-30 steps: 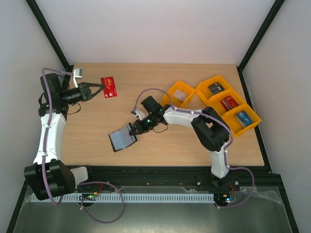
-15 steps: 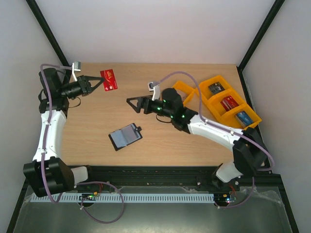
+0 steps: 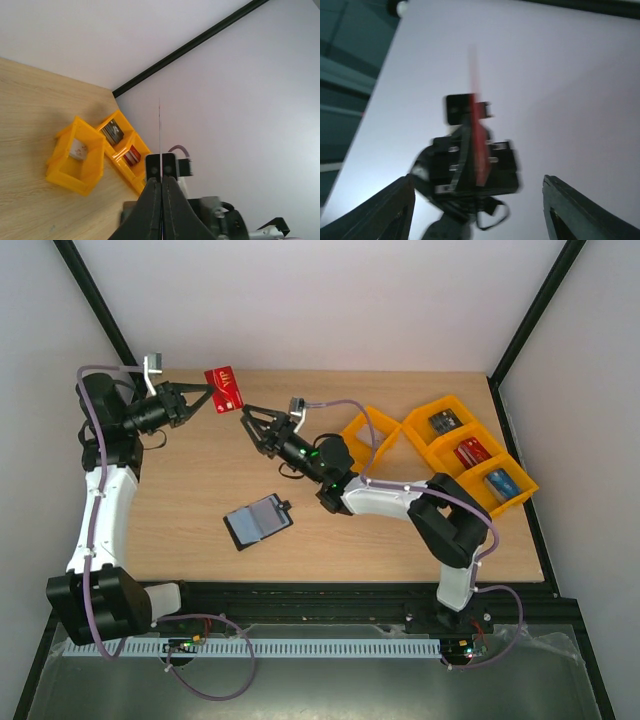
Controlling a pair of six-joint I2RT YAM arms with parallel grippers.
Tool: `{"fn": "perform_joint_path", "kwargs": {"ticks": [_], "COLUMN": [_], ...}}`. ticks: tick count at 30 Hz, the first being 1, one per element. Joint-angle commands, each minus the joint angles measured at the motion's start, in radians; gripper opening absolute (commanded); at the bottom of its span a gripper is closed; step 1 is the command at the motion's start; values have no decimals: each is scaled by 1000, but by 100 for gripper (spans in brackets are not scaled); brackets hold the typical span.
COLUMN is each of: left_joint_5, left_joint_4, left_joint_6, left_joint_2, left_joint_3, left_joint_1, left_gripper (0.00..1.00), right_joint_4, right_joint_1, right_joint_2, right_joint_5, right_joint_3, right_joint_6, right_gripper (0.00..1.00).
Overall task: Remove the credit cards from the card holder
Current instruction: Place the card holder at the center of the board, then place the credit card in the storage box.
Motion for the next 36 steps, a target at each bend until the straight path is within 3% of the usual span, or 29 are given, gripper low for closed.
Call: {"fn": "perform_joint_path", "kwargs": {"ticks": [1, 5, 12, 17, 22, 27, 28, 31, 32, 34, 36], "left_joint_5": [-6, -2, 3, 11, 30, 33, 25, -27, -56, -93, -126], "left_joint_4": [38, 53, 72, 75, 81, 46, 13, -132, -179, -251, -293], "left_joint_6": [-34, -44, -46, -42, -40, 4, 36, 178, 227, 315, 366], "left_joint_2": [2, -2, 5, -6, -19, -22, -24, -26, -28, -31, -37], "left_joint_3": [15, 5, 4, -35, -77, -74, -69, -43, -34, -28, -38], "left_joint_1": [-15, -25, -38, -59, -76, -79, -78, -74, -71, -57, -42], "left_gripper": [2, 2, 2, 2, 2, 4, 19, 90, 98, 99, 99], "right_joint_4": [121, 123, 111, 52, -26, -100, -133, -295, -411, -670, -1195], "right_joint_1": [21, 21, 22, 20, 14, -22, -39, -133, -197, -315, -452], "right_joint_2": [16, 66, 119, 87, 44, -31, -55, -133, -158, -203, -226], "right_joint_5": [25, 42, 5, 32, 53, 50, 37, -74, -138, -288, -416], "right_joint_3": [106, 136, 192, 181, 161, 114, 97, 58, 55, 87, 168], "right_joint_6": [66, 134, 196, 136, 67, 7, -5, -62, -101, -241, -565], "right_gripper": [64, 47, 36, 13, 2, 2, 2, 2, 2, 2, 2]}}
